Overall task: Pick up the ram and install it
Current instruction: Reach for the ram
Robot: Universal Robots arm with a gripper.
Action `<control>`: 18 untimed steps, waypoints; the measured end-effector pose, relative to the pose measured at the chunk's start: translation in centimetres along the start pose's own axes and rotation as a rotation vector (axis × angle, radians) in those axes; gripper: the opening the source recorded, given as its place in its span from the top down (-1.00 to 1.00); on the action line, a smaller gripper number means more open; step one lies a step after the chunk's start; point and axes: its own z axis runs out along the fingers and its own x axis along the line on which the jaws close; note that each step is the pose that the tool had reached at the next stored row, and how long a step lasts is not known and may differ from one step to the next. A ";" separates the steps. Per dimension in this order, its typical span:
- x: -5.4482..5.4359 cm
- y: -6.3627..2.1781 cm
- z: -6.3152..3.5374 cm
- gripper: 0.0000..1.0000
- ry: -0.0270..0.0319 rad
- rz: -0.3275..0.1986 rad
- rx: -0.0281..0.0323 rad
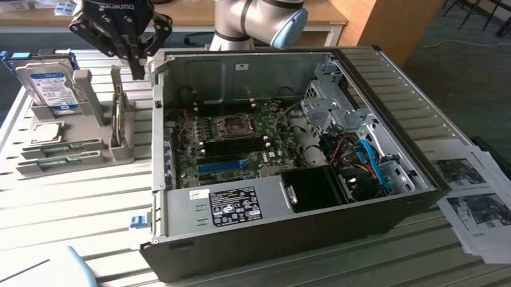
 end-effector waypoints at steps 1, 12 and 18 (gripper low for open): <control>0.2 -0.02 -0.01 0.81 0.0001 0.000 0.0000; 3.2 -0.24 -0.05 0.81 0.0001 0.000 0.0000; 4.8 -0.37 -0.07 0.81 0.0000 0.000 0.0000</control>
